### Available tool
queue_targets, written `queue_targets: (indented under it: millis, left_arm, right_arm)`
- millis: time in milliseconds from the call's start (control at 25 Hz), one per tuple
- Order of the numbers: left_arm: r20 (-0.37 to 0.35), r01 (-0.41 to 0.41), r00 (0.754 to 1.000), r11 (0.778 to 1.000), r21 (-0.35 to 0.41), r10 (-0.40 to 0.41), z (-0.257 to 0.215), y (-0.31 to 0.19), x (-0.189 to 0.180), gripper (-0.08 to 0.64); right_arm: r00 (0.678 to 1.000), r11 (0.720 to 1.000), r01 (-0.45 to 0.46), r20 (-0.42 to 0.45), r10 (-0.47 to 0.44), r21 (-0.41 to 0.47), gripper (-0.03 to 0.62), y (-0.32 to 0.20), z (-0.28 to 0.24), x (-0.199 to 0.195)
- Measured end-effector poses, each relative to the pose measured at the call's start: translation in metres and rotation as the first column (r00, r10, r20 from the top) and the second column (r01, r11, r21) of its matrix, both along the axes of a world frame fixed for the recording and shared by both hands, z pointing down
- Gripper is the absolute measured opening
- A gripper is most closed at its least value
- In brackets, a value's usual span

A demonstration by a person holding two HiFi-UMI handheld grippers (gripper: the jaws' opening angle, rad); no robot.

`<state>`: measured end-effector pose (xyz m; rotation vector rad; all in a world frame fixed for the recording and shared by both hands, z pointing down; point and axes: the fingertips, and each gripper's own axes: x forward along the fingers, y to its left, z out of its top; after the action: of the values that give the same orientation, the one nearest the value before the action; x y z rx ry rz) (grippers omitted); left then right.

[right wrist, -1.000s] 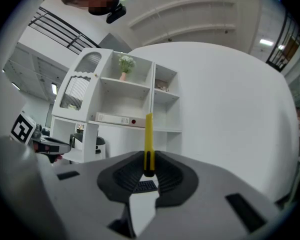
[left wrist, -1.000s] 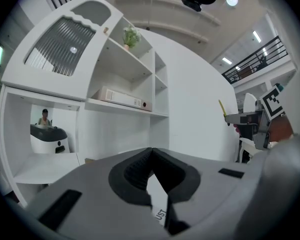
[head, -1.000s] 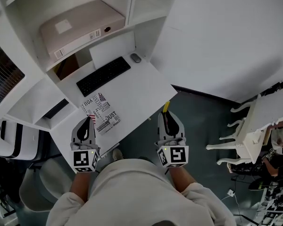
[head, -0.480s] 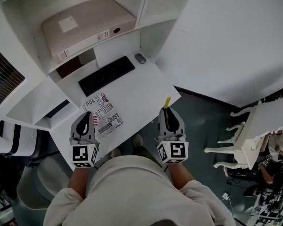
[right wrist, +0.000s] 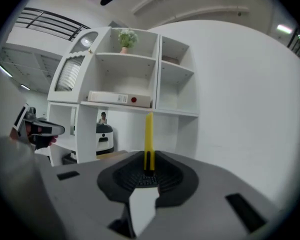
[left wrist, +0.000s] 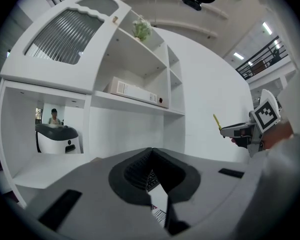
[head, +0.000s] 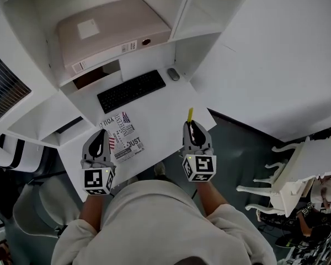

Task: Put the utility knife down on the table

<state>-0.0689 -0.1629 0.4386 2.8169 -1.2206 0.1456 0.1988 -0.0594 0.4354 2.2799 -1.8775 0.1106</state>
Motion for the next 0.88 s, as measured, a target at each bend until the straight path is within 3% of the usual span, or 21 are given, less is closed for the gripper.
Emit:
queue_targets:
  millis: [400,640,880]
  left_arm:
    - [0.027,0.100,0.995,0.994,-0.036,-0.099,0.015,-0.002,-0.001,0.000]
    - [0.052,0.173,0.984,0.984,-0.046,-0.171,0.020,-0.003,-0.011,0.000]
    - [0.073,0.235,0.970,0.970,-0.056,-0.230,0.025,-0.004,-0.019,0.000]
  right_arm:
    - [0.991,0.966,0.128,0.058,-0.118,-0.223,0.069,-0.057,0.080,0.014]
    - [0.981,0.918,0.191,0.088,-0.171,-0.349,0.069,-0.089,0.134,0.014]
    - [0.971,0.850,0.240,0.115,-0.211,-0.468,0.069,-0.111,0.189,0.010]
